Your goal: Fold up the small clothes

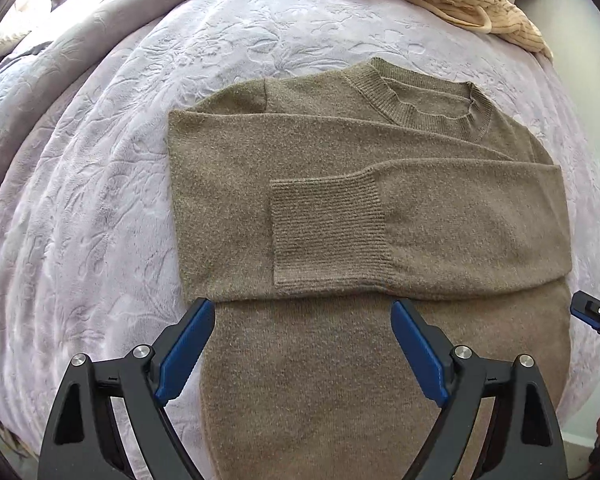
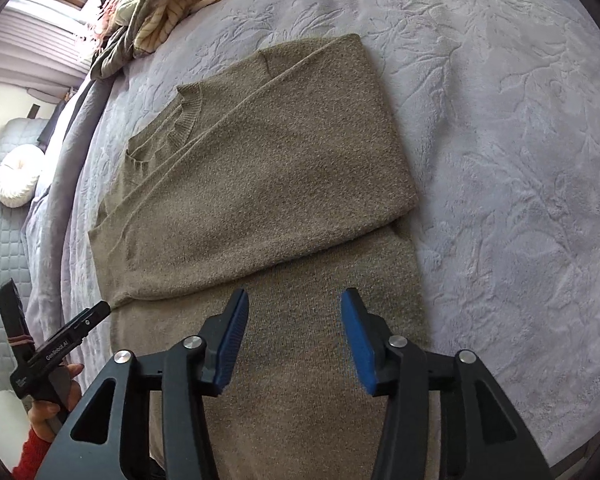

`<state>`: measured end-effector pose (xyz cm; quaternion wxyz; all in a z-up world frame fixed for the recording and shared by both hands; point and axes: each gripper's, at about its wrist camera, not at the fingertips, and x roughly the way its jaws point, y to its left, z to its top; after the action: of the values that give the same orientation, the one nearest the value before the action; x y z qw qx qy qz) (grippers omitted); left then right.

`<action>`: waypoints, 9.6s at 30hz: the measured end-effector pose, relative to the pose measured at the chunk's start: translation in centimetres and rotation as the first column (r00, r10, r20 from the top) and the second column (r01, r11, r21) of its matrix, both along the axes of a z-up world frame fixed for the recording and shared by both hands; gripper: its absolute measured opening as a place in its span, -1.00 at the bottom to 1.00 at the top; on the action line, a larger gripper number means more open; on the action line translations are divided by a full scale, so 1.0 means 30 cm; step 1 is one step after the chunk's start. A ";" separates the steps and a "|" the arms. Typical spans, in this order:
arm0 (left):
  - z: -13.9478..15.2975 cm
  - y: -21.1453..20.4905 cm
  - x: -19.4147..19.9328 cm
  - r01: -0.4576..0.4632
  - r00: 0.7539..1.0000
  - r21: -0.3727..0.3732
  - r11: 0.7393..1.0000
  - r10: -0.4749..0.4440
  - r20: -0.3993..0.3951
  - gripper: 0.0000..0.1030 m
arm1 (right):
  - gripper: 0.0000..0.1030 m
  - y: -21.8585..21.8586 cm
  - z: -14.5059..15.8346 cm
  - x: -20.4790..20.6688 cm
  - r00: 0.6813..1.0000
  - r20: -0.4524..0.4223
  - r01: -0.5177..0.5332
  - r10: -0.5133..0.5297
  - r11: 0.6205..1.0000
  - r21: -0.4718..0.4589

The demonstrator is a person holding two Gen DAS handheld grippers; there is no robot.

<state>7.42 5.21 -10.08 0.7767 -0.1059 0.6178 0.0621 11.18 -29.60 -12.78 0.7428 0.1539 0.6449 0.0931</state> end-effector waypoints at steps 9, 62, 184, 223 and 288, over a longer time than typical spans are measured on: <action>0.024 -0.001 -0.058 -0.036 0.999 -0.018 0.999 0.036 -0.021 1.00 | 0.65 0.041 0.059 -0.035 0.997 0.045 -0.058 0.063 0.992 -0.112; 0.005 -0.124 -0.780 -0.226 0.948 0.002 0.974 0.220 -0.229 1.00 | 0.67 -0.062 -0.048 -0.308 0.902 -0.206 -0.318 0.379 0.907 0.277; -0.111 0.254 -0.072 -0.197 0.980 -0.082 0.977 0.199 0.008 0.60 | -0.03 -0.219 -0.104 0.555 0.989 -0.079 0.149 -0.128 0.906 0.397; -0.248 0.242 -0.599 0.047 0.994 -0.481 0.875 -0.088 -0.062 -0.87 | -0.90 -0.172 -0.090 0.046 0.963 -0.154 -0.226 0.221 0.974 -0.016; -0.253 0.248 -0.017 -0.062 0.994 -0.178 0.982 0.077 0.077 -0.75 | -0.63 0.087 -0.117 0.016 0.978 -0.076 -0.201 0.193 0.973 -0.116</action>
<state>6.91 12.67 -17.66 0.7870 -0.1978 0.5836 0.0298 11.65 -26.99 -16.29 0.7168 0.0456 0.6851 0.1215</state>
